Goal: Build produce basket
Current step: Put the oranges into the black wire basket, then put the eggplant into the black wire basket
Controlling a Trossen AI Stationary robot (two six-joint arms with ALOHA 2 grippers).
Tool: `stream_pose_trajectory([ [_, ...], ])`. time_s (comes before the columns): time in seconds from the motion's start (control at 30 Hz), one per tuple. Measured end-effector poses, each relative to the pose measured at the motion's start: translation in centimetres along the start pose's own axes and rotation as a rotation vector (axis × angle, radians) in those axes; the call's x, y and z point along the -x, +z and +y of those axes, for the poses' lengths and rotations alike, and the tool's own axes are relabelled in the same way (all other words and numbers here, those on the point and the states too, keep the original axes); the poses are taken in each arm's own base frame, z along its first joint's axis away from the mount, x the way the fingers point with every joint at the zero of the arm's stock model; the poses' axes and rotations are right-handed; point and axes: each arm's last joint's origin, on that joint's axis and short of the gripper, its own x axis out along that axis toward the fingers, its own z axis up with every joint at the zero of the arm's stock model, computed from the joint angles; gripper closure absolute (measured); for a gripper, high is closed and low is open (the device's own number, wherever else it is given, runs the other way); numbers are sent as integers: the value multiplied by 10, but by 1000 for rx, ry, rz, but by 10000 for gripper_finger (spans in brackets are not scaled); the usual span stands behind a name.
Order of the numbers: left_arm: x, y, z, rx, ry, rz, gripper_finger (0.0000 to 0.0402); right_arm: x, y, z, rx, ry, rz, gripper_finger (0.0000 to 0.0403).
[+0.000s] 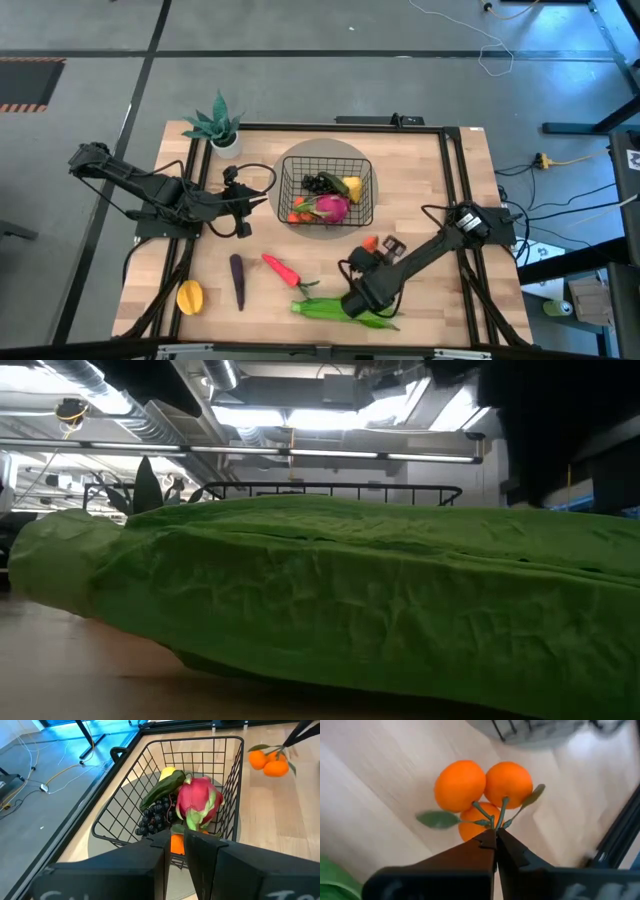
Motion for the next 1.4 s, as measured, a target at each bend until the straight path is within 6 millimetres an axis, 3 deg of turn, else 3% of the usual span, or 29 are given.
stream_pose_trajectory([
  [0.33, 0, -1, 0, -5, 1, 6, 358, 16, 34, -10, 308, -64, -246, 403],
  [0.57, 0, -1, 0, -5, 1, 6, 358, 46, 61, -23, 417, -115, -436, 402],
  [0.73, 0, -1, 0, -6, 1, 6, 358, 56, 78, -34, 442, -191, -525, 402],
  [0.9, 0, -1, 0, -6, 1, 6, 358, 50, 94, -44, 428, -207, -500, 402],
  [1.07, 0, -1, 0, -11, 2, 12, 358, 40, 96, -43, 428, -121, -386, 402],
  [1.4, 0, -3, 0, -12, 3, 23, 358, 43, 101, -25, 317, 169, -359, 403],
])
